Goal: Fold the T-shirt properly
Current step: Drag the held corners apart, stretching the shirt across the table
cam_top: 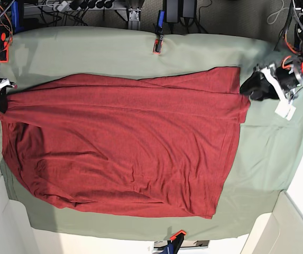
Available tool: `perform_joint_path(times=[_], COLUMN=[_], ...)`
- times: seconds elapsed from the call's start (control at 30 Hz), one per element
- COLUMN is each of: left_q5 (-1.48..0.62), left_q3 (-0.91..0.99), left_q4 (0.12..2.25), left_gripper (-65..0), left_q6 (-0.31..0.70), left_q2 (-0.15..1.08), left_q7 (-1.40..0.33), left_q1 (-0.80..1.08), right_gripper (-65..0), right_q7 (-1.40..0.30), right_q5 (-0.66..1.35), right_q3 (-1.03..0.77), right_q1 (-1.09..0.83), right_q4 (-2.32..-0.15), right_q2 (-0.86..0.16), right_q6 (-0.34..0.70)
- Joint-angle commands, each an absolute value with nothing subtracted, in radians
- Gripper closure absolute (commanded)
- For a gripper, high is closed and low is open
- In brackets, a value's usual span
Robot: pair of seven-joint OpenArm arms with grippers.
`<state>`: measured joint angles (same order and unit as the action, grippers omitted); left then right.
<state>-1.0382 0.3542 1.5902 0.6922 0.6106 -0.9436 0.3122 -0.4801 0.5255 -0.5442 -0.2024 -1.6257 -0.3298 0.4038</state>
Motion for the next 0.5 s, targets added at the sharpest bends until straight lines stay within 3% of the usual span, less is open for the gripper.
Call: perform_joint_path(times=[0.0, 0.07, 0.13, 0.47], left_q5=[-1.058, -1.057, -1.050, -0.897], left_q3=[0.376, 0.386, 0.386, 0.386], left_q4=[1.621, 1.630, 1.629, 1.622], left_gripper=[-34.5, -34.5, -34.5, -34.5], left_q6=[0.698, 0.698, 0.698, 0.698], left_q2=[0.629, 0.629, 0.623, 0.526], left_q7=[-0.925, -0.901, -0.887, -0.803], left_q1=[0.333, 0.387, 0.427, 0.447], right_gripper=[-19.1, -27.5, -32.0, -32.1], right_q7=[-0.455, -0.455, -0.455, -0.496], right_q5=[0.538, 0.538, 0.538, 0.539], right_q3=[-0.554, -0.554, -0.554, -0.554], right_q1=[-0.195, -0.195, -0.195, -0.195], right_q4=[-1.641, -1.641, -1.641, -1.641], right_q2=[-0.346, -0.346, -0.346, -0.346], right_q6=[0.408, 0.407, 0.406, 0.404])
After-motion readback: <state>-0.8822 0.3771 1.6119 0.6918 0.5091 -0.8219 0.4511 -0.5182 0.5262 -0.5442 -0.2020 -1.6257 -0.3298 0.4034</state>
